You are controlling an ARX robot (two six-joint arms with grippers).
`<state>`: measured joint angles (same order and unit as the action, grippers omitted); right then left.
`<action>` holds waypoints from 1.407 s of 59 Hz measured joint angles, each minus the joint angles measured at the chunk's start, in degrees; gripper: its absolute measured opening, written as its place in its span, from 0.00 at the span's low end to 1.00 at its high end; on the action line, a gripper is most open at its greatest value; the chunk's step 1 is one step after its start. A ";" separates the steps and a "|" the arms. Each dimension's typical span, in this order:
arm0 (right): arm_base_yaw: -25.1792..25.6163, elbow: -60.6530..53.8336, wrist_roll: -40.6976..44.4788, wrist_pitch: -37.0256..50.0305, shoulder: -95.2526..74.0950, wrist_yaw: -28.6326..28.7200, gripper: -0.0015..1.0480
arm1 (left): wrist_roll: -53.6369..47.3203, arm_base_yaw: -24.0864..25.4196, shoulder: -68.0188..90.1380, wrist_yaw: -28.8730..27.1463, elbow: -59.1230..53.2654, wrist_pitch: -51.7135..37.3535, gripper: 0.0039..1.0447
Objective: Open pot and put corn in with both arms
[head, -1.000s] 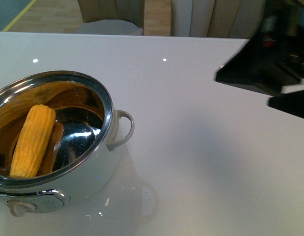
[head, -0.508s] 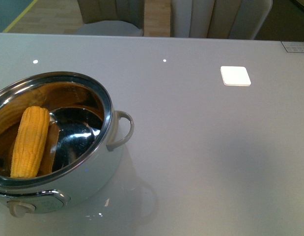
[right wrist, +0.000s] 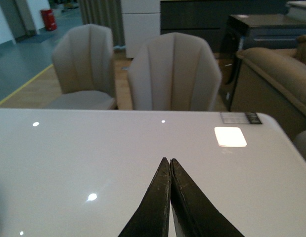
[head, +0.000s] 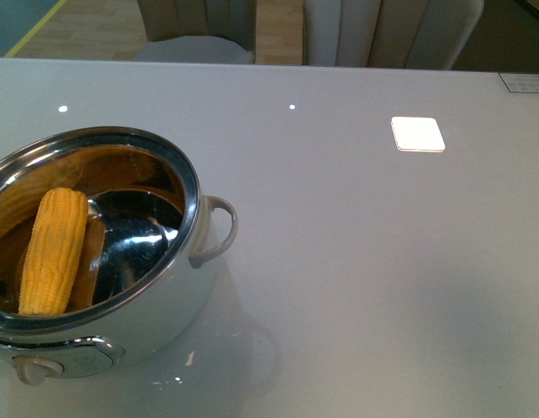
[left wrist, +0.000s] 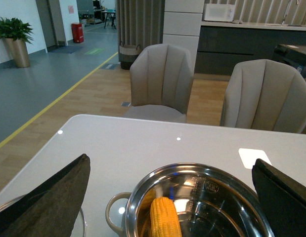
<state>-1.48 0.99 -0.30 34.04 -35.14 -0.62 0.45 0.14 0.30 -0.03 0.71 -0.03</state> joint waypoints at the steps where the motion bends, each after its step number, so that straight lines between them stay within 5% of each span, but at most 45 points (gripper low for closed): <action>1: 0.57 -0.02 0.00 -0.68 0.81 0.02 0.02 | 0.00 0.00 0.02 0.00 0.00 0.00 0.94; 59: 1.27 -0.02 0.02 -23.91 25.05 0.48 0.02 | 0.00 0.00 0.02 0.02 0.00 0.02 0.94; 66: 1.29 -0.02 0.02 -33.35 33.18 0.52 0.02 | 0.00 0.00 0.02 0.00 0.00 0.02 0.94; 79: 1.29 -0.02 0.02 -33.94 34.71 0.50 0.02 | 0.00 0.00 0.02 0.02 0.00 0.02 0.94; 83: 1.29 -0.02 0.11 -33.94 34.77 0.50 0.16 | 0.00 0.00 0.02 0.02 0.00 0.02 0.94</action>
<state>-0.19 0.97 -0.19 0.10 -0.36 -0.12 0.45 0.14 0.32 -0.01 0.71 -0.01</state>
